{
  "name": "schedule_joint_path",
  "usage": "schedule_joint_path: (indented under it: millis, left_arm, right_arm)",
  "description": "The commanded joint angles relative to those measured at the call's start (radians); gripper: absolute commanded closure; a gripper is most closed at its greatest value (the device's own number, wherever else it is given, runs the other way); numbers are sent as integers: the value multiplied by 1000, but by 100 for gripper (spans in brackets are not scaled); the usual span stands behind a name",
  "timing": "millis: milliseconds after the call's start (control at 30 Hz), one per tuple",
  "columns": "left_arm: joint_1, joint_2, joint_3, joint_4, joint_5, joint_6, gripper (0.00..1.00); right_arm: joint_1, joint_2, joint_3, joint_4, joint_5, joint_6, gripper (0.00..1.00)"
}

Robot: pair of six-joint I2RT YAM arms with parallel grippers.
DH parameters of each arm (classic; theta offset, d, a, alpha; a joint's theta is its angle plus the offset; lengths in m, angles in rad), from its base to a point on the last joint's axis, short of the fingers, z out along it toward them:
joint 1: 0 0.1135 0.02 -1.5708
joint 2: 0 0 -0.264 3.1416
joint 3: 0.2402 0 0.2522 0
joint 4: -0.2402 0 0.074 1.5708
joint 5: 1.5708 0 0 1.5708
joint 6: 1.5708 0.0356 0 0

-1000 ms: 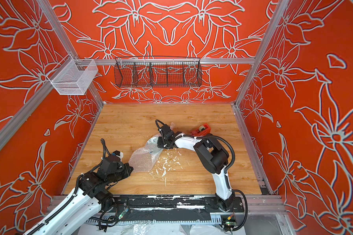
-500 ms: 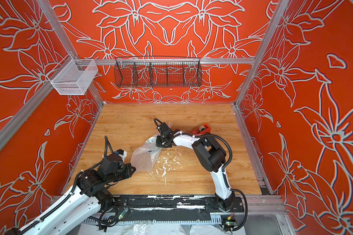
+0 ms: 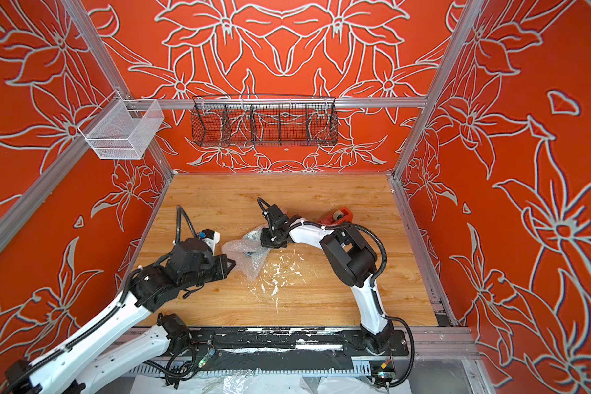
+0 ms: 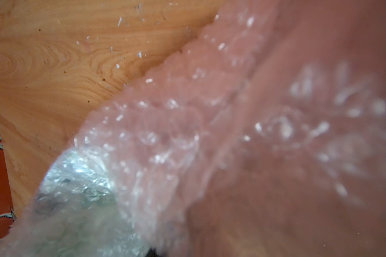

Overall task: Wrap bowls in bubble wrap
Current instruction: Wrap the bowl in bubble wrap.

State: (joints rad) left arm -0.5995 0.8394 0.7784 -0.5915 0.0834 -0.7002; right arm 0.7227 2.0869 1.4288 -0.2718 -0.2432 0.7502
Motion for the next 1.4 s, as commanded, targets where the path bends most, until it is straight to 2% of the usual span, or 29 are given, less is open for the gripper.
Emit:
schedule_joint_path:
  millis: [0,167,267,433,567,800,1033,1367]
  left_arm:
    - [-11,124,93,132,-13,81,100]
    - [19,354,206,191,-41,122,100]
    - [76,474,256,235,23,130,100]
    - [121,679,369,237,52,160,100]
    - [188,810,421,234,102,161,100]
    - [204,1008,535,177,135,189,100]
    - [205,1127,550,225,175,178,100]
    - [187,1131,491,270,182,165,100]
  right_arm:
    - [-30,43,-26,-39,130,-18,86]
    - [-22,32,-51,-39,135,-35,87]
    - [-16,21,-68,-37,148,-45,87]
    - [-11,3,-99,-14,124,-47,87]
    - [-11,-18,-130,4,108,-51,87]
    - [-11,-68,-191,54,79,-51,86]
    - [-9,-113,-235,100,38,-56,80]
    - [-9,-193,-285,144,19,-36,61]
